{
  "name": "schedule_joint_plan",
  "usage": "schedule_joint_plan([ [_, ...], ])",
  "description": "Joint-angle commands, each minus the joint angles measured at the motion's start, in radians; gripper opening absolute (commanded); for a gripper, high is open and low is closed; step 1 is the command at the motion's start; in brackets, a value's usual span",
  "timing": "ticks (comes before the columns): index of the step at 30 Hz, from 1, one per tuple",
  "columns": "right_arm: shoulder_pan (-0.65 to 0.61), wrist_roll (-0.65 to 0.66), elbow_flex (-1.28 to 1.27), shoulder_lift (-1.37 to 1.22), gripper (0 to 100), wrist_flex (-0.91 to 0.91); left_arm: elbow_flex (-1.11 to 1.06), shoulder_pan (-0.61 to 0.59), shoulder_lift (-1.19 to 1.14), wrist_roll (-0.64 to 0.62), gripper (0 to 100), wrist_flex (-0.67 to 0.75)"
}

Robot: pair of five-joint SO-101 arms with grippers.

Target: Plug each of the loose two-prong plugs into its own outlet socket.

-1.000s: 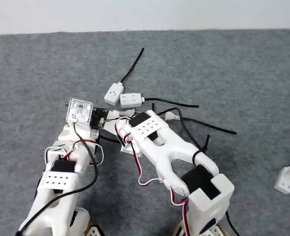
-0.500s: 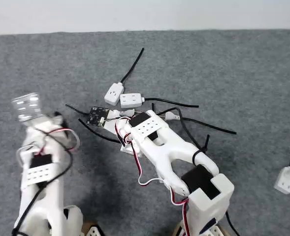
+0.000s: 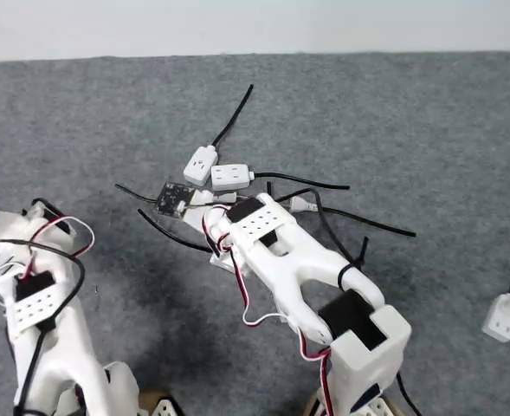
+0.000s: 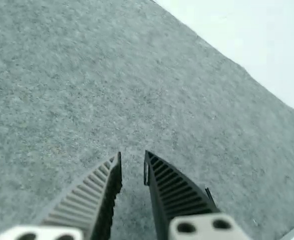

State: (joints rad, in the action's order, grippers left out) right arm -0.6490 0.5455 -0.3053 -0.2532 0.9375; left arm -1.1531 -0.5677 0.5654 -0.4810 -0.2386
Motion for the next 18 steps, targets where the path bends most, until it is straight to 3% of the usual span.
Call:
schedule_joint_plan([
  [1,0.021,-0.057,0.058,0.041,5.3,0.05,0.088,-0.006,-0.035,-0.014,7,0.003],
  [4,0.021,-0.057,0.049,0.088,10.1,0.077,0.107,-0.006,-0.044,-0.011,7,-0.028],
  [18,-0.013,0.011,-0.063,0.14,10.0,0.008,0.105,-0.006,-0.044,-0.008,8,-0.028],
])
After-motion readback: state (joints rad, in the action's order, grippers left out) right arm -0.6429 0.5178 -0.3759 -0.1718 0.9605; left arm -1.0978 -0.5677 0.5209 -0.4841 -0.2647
